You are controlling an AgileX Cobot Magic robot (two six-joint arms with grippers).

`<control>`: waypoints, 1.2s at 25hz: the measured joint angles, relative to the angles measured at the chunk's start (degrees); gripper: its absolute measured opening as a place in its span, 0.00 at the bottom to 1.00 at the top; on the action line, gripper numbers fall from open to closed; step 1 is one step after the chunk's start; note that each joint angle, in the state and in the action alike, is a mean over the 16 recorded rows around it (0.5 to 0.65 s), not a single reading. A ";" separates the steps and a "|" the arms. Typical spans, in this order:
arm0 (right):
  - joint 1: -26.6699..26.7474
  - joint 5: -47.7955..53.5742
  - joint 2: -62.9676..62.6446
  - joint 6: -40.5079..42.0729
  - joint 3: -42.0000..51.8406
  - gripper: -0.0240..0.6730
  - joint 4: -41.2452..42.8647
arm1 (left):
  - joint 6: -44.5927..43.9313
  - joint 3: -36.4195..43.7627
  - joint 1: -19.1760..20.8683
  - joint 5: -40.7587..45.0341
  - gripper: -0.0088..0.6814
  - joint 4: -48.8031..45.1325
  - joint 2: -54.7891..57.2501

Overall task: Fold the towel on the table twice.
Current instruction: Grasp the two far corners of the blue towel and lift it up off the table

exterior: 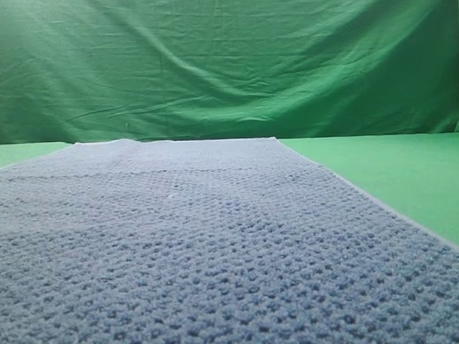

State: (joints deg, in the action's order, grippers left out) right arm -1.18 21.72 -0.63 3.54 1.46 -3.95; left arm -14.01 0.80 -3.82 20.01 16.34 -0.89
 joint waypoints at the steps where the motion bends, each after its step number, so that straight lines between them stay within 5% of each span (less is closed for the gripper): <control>1: 0.00 -0.02 0.00 0.05 0.00 0.03 -0.02 | 0.00 0.00 0.00 -0.15 0.01 0.12 0.00; 20: 0.00 -17.00 0.00 0.59 -0.05 0.03 -13.88 | 0.04 -0.09 0.00 -17.90 0.01 16.64 0.00; 30: 0.00 -20.18 2.41 2.32 -7.98 0.03 -15.85 | 0.10 -7.66 0.00 -13.67 0.01 18.34 1.54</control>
State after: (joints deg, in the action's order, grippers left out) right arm -1.18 1.54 1.78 5.87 -6.52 -19.80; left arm -13.91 -6.85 -3.82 6.34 34.68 0.65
